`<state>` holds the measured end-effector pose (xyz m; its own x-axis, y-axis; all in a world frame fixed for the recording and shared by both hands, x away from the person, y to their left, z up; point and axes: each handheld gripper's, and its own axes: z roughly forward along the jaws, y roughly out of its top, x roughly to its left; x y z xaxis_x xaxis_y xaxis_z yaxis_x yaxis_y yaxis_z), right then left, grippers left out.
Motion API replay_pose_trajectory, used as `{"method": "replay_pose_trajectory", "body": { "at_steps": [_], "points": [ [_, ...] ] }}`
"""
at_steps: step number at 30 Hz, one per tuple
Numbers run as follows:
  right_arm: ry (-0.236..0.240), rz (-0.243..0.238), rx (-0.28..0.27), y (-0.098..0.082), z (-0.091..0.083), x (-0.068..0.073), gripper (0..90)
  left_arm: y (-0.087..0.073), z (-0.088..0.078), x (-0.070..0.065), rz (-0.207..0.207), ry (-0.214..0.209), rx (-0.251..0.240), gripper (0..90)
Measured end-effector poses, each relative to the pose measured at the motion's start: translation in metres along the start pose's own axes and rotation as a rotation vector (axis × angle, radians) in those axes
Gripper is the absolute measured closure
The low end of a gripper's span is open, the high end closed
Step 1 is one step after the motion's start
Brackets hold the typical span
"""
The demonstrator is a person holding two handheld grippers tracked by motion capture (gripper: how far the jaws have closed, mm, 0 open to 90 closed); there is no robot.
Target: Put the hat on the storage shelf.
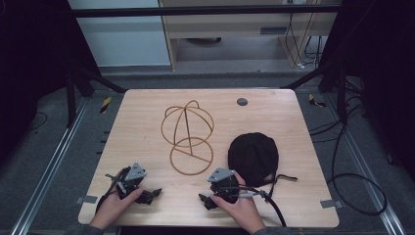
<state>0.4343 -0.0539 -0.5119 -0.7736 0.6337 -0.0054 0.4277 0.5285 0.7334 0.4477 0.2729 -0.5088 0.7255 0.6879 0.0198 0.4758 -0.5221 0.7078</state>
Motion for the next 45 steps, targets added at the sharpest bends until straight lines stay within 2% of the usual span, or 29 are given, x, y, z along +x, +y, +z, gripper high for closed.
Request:
{"method": "replay_pose_trajectory", "body": {
  "at_steps": [11,14,15,18,23,27,37,39,41,45],
  "points": [
    [-0.017,0.016,0.003,0.001,0.0,0.002,6.5,0.0,0.0,0.0,0.002,0.0,0.002,0.0],
    [-0.027,-0.013,0.005,0.003,-0.002,0.006,9.9,0.0,0.0,0.0,0.0,-0.001,0.0,0.0],
    [-0.04,-0.03,0.003,0.005,-0.005,0.008,8.6,0.0,0.0,0.0,0.002,-0.002,0.0,0.0],
    [-0.036,-0.02,-0.044,0.013,-0.014,0.009,10.3,0.0,0.0,0.0,0.006,-0.006,-0.001,0.0],
    [-0.087,-0.058,-0.045,0.028,-0.035,0.008,10.9,0.0,0.0,-0.001,0.007,-0.006,0.0,0.0],
    [-0.115,-0.07,-0.024,0.036,-0.05,0.002,10.3,0.0,0.0,0.0,0.01,-0.01,0.0,0.0],
    [-0.143,-0.041,-0.015,0.046,-0.081,-0.02,9.2,0.0,0.0,-0.001,0.011,-0.01,0.0,0.0],
    [-0.128,-0.021,-0.02,0.048,-0.089,-0.026,9.0,0.0,0.0,-0.001,0.012,-0.011,0.0,0.0],
    [-0.088,0.004,-0.046,0.049,-0.097,-0.032,7.4,0.0,0.0,-0.001,0.012,-0.011,0.0,0.0],
    [-0.098,-0.002,-0.044,0.053,-0.103,-0.04,7.3,0.0,0.0,-0.001,0.012,-0.01,0.0,0.0]
  ]
}}
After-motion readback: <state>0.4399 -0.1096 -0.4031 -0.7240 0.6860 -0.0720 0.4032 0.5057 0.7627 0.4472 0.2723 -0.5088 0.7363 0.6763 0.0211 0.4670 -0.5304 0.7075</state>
